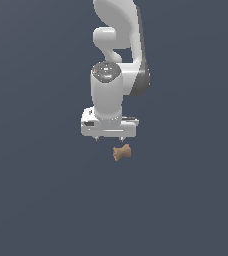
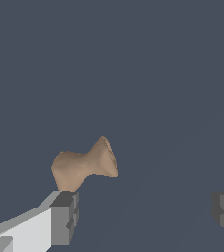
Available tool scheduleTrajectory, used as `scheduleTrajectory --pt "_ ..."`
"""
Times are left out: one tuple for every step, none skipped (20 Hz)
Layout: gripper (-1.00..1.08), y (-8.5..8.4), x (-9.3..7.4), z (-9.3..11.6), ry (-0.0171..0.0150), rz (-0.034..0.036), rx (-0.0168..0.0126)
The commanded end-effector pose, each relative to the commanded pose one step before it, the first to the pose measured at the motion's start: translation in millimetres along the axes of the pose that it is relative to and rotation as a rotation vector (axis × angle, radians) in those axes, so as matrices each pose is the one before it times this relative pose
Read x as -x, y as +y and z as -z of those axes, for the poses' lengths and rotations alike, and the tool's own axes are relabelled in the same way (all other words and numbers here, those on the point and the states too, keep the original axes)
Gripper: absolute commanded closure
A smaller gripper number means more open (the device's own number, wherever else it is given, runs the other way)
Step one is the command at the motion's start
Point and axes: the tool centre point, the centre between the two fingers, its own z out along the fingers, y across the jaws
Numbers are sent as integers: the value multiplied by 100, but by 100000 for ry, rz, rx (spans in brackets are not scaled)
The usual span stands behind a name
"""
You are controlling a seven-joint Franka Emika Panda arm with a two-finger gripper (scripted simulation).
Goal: Pick up the object and move it to a goal position.
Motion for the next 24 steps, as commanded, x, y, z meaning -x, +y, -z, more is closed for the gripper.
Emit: scheduleTrajectory --pt "-92 -152 14 -154 -77 -2734 -56" --pt "-92 -69 7 -73 -34 -1360 -27" --pt "-92 -72 9 -79 -37 -1467 -28" --pt "-92 -79 11 -85 -39 -1581 -28" --pt "-92 -85 13 -92 -42 -1705 -28" --pt "-92 -90 16 -98 -45 -1817 -28" --pt "-92 -96 19 -104 -48 -1934 -27" --pt "-92 -100 22 -110 -51 -2057 -27" --pt "-92 -106 26 -117 -54 -2182 -25" --pt "-92 -111 30 -123 -57 -2310 -24" --pt "-92 -115 35 -130 -59 -2435 -22" --pt "-92 -118 39 -134 -61 -2518 -19" --pt "-92 -116 42 -134 -60 -2532 -15" --pt "-92 -115 45 -134 -59 -2531 -12" --pt "-92 -113 48 -134 -57 -2531 -8" --pt "-92 -111 51 -133 -56 -2532 -5" --pt "-92 -110 54 -133 -55 -2531 -1" --pt "-92 -107 57 -133 -53 -2532 2" --pt "-92 -105 60 -132 -51 -2532 5" --pt "-92 -103 63 -132 -49 -2532 8" --pt "-92 -101 65 -131 -47 -2532 11" --pt "-92 -98 68 -131 -45 -2532 14" --pt "-92 -96 70 -131 -42 -2532 17" --pt "-92 -94 73 -130 -40 -2532 19"
